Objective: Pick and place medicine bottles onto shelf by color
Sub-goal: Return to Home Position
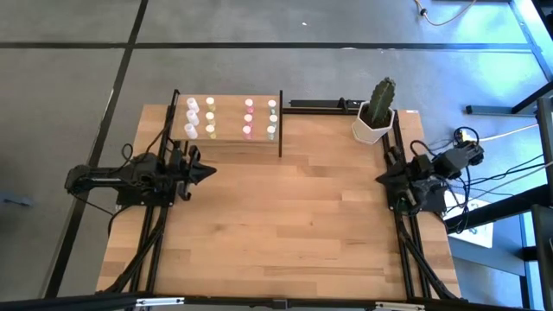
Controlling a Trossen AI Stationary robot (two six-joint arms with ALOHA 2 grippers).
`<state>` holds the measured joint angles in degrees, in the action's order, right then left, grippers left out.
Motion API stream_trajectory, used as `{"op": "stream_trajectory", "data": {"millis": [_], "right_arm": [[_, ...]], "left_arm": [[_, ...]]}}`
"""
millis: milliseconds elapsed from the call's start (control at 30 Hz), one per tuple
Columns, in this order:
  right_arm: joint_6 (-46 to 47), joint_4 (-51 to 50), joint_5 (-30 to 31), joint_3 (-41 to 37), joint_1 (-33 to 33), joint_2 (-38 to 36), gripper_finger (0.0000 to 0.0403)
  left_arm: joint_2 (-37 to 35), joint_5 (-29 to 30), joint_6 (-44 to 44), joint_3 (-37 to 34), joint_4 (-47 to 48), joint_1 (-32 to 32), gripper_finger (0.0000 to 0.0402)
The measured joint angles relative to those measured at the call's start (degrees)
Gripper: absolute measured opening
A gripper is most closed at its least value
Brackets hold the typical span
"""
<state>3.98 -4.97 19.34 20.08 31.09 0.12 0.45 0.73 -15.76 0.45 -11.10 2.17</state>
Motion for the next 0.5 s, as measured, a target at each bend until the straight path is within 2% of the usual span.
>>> {"op": "stream_trajectory", "data": {"millis": [500], "right_arm": [[-1.5, 7.7, 0.1, -12.7, 0.0, 0.0, 0.0005]], "left_arm": [[0.0, 0.2, 4.2, 0.0, 6.1, 0.0, 0.0]]}}
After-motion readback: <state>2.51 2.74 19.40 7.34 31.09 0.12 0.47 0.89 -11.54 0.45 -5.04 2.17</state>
